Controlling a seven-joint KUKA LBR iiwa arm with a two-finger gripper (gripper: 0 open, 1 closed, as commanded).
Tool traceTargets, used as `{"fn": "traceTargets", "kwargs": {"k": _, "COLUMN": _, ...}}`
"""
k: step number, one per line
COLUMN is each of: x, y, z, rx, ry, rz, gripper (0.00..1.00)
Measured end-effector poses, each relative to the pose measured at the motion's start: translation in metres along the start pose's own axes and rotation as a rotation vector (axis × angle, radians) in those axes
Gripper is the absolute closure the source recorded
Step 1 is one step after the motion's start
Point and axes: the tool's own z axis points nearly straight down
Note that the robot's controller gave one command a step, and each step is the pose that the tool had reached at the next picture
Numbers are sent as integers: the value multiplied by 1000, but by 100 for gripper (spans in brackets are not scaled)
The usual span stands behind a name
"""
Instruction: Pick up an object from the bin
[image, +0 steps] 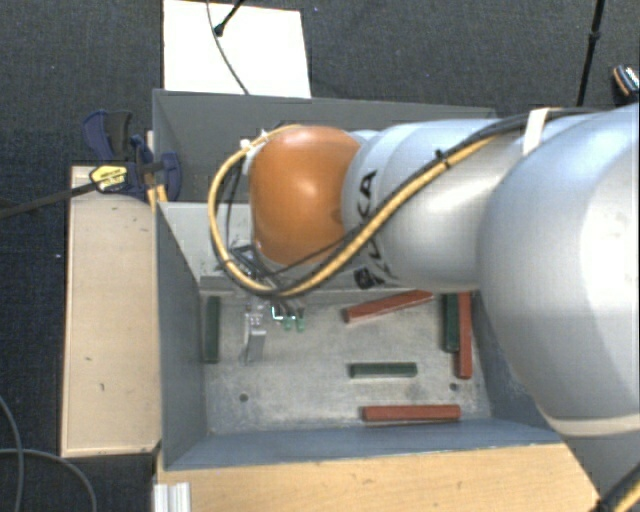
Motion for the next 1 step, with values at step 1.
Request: {"fn": "traceTargets", "kwargs": {"k": 1, "x": 26, "y": -17, "z": 13, "rx": 1, "ry": -5, "rz": -216, "gripper": 0}}
